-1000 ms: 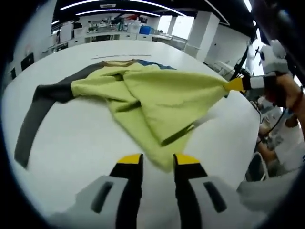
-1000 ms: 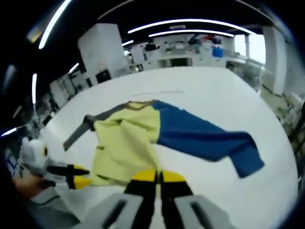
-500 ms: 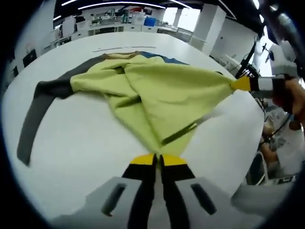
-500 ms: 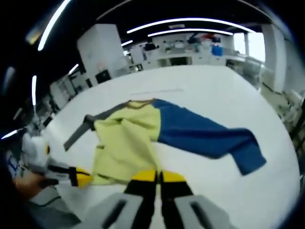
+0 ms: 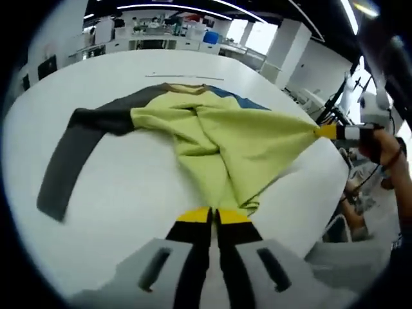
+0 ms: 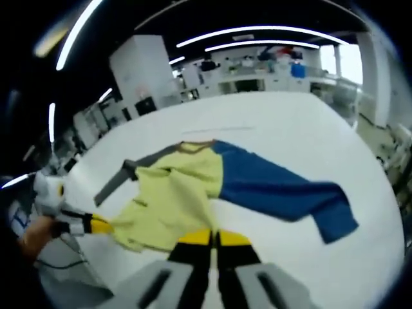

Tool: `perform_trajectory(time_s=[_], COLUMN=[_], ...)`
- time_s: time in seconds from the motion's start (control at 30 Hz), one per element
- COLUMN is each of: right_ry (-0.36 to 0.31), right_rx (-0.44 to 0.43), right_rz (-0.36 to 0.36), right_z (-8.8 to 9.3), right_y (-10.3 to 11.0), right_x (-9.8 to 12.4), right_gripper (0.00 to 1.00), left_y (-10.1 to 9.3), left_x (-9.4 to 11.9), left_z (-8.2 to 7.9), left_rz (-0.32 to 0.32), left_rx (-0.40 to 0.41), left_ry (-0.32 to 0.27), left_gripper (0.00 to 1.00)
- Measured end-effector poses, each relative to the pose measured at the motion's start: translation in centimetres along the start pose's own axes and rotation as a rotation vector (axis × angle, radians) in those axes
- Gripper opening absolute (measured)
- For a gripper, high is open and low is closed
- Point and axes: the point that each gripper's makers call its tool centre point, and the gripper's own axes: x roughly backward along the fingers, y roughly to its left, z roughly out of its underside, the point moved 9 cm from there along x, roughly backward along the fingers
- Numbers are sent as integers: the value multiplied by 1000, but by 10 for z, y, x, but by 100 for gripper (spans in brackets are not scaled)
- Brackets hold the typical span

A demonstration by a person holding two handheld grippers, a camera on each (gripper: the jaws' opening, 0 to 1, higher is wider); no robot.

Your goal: Fold the garment on the visible template until the final outline fits inside the template.

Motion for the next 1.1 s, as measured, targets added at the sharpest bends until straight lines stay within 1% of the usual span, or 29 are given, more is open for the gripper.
perform_trajectory(time_s=[0.1, 0.13, 0.2, 0.23, 0.33, 0.47, 0.6, 0.67, 0.83, 1.0, 1.1], right_ry=[-1, -1, 10, 18, 28, 59, 86, 99, 113, 144, 166], right_rx=[-33, -31, 7, 20, 25, 56, 70, 86, 87, 81, 63], right_rz=[-28, -27, -12, -7, -13, -15, -20, -22, -31, -35, -49], right_z=[-1, -2, -2, -2, 0, 4, 10, 13, 20, 33, 42], right_y=[2, 1, 1, 1, 1, 1, 5, 6, 10, 13, 16], right_x=[7, 8, 14, 17, 21, 27, 34, 37, 44, 47, 47], right_gripper=[0, 0, 0, 0, 0, 0, 0, 0, 0, 0, 0], left_y=[4, 6, 13, 11, 14, 22, 24, 24, 25, 30, 31], left_x=[10, 16, 24, 28, 38, 54, 65, 69, 76, 82, 85], left_z=[-3, -4, -6, -6, -7, -6, -5, -3, 4, 11, 16], left_rz=[10, 10, 5, 3, 4, -3, -6, -3, -5, -12, -12], left_rx=[8, 9, 8, 7, 5, 18, 34, 42, 42, 42, 37], left_ry=[-14, -20, -30, -33, -36, -43, -49, -47, -34, -8, 8], left_gripper=[0, 0, 0, 0, 0, 0, 0, 0, 0, 0, 0])
